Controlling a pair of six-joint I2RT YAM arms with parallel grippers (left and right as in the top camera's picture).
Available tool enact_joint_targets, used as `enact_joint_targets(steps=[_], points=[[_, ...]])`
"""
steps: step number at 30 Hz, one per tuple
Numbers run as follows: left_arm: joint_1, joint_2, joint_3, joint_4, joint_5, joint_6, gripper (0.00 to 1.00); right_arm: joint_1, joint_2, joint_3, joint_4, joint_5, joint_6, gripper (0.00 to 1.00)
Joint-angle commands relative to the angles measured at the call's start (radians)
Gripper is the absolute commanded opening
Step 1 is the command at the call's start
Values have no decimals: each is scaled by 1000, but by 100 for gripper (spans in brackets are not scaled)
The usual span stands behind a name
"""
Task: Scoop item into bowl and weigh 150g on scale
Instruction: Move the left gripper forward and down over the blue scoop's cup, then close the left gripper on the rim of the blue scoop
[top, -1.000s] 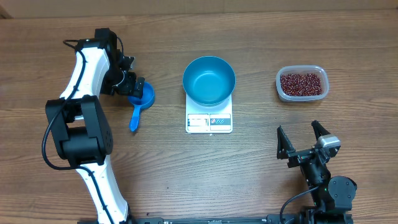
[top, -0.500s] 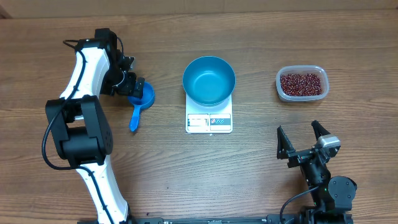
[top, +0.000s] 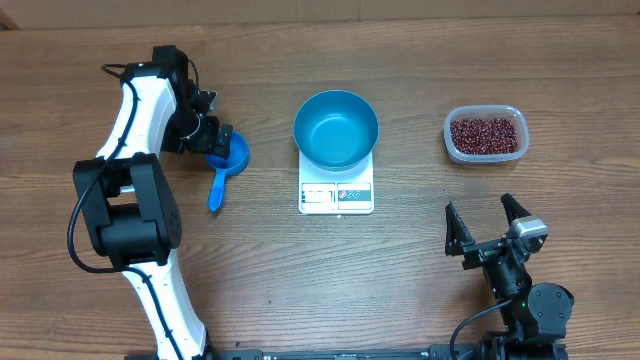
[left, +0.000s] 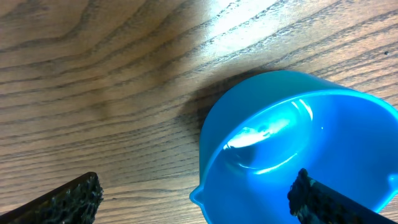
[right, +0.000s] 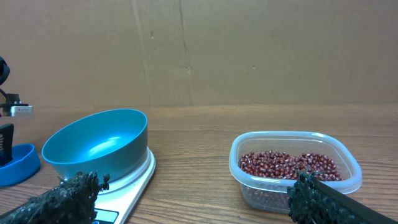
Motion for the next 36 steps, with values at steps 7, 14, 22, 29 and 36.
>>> enact_joint_targets(steps=[7,14,22,29,36], points=[[2,11,-4,3,8,0,99,-8,-9,-11,6,-8,-5,100],[2,11,-4,10,8,-16,100,-8,-9,-11,6,-8,-5,100],[2,11,-4,18,8,-16,100,-8,-9,-11,6,-8,-5,100],[2,11,-4,17,8,-16,100,-8,-9,-11,6,-8,-5,100],[2,11,-5,2,8,-16,100,-8,-9,-11,6,-8,-5,100]])
